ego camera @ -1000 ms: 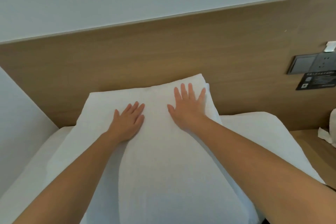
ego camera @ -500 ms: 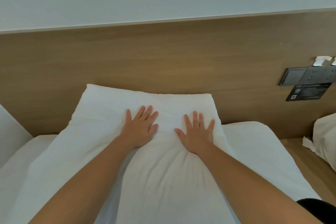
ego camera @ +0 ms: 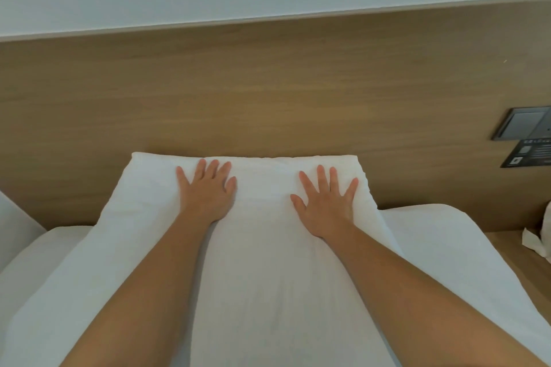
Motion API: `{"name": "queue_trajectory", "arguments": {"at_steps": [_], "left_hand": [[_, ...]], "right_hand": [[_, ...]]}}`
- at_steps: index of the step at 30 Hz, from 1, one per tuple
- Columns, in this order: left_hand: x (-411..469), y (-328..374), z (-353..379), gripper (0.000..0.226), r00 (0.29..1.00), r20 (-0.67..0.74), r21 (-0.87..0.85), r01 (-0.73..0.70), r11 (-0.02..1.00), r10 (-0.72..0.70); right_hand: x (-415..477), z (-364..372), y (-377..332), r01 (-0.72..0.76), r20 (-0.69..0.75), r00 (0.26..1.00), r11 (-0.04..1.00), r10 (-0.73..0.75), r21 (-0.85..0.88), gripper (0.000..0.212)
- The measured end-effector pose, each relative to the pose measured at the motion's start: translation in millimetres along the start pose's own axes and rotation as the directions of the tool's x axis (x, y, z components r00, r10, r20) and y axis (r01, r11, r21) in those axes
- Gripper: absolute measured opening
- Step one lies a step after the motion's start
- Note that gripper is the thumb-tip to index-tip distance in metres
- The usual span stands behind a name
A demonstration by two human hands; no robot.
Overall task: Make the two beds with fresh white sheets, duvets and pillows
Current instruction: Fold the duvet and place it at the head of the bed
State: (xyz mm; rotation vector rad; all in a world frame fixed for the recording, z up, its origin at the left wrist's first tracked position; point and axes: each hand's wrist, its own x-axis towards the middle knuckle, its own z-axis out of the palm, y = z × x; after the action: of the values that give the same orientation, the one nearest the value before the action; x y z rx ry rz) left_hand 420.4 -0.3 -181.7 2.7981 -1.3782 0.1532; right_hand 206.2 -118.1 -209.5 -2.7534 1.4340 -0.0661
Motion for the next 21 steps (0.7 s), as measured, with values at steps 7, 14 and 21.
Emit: {"name": "queue_trajectory", "arguments": {"at_steps": [7, 14, 21], "left_hand": [[12, -17, 13, 0.060, 0.998, -0.015, -0.001, 0.068, 0.998, -0.068], [21, -22, 13, 0.057, 0.991, -0.097, -0.132, 0.076, 0.988, -0.089], [21, -21, 40, 0.053, 0.983, -0.156, -0.199, 0.064, 0.978, -0.096]], "right_hand": [[21, -2, -1, -0.056, -0.045, 0.997, 0.998, 0.055, -0.019, 0.067], [37, 3, -4, -0.090, -0.127, 0.987, 0.994, 0.096, 0.054, 0.064], [38, 38, -5, -0.101, -0.172, 0.978, 0.992, 0.114, 0.081, 0.062]]}}
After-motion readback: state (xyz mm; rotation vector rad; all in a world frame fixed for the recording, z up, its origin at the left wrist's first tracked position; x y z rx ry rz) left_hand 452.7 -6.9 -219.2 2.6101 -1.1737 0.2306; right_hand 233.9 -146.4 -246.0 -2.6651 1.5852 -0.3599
